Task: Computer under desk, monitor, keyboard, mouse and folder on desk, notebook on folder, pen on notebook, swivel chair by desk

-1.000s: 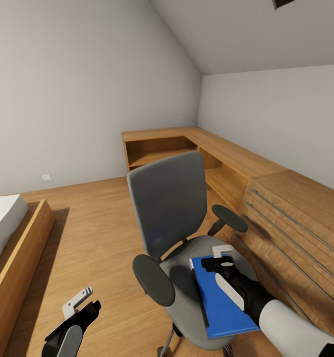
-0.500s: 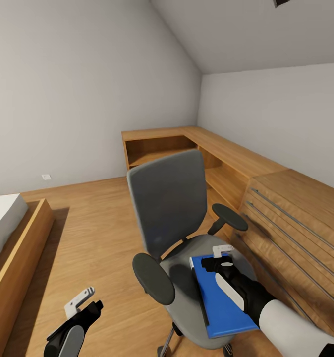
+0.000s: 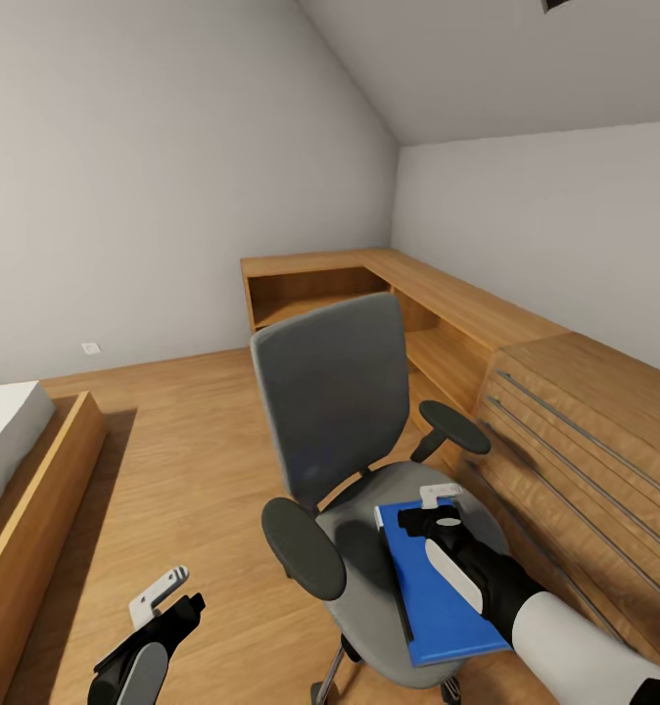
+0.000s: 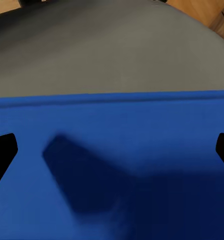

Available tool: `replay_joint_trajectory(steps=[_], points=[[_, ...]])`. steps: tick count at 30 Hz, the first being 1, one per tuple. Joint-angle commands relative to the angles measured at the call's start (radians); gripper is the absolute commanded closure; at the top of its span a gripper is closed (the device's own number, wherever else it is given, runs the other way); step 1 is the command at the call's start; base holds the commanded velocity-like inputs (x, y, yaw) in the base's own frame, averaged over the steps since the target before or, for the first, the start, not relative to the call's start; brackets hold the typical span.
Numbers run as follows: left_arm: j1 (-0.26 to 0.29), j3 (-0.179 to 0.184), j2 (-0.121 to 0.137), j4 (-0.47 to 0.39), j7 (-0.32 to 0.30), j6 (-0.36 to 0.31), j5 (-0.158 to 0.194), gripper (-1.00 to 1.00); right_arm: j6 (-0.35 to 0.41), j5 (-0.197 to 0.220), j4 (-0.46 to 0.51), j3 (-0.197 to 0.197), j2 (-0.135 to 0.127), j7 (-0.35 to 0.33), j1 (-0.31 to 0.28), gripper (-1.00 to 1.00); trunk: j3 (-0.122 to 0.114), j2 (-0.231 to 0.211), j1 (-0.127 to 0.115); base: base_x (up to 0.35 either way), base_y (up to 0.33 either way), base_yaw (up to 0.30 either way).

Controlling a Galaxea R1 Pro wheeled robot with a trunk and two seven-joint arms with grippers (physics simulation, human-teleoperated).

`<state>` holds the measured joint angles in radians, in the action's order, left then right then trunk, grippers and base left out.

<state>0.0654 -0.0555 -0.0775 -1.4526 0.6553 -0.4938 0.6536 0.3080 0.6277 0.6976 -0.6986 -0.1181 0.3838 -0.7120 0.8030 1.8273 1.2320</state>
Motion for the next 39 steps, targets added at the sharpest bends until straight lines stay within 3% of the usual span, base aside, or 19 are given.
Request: replay_joint_trajectory(steps=[1, 21, 39], points=[[0.001, -0.001, -0.001, -0.002, 0.006, -0.003, 0.008, -1.00, 0.002, 0.008, 0.002, -0.007, -0.002, 0.009, -0.001, -1.00, 0.004, 0.008, 0.004, 0.000, 0.000, 0.000], [0.001, -0.001, -0.002, -0.003, 0.007, -0.003, 0.009, -1.00, -0.001, 0.007, 0.002, -0.007, -0.002, 0.009, -0.001, -1.00, 0.060, 0.134, 0.073, 0.000, 0.000, 0.000], [0.001, 0.000, -0.001, 0.007, 0.006, -0.003, 0.009, -1.00, -0.003, 0.006, 0.003, -0.007, -0.002, 0.009, -0.001, -1.00, 0.060, 0.134, 0.073, -0.061, -0.013, 0.000]])
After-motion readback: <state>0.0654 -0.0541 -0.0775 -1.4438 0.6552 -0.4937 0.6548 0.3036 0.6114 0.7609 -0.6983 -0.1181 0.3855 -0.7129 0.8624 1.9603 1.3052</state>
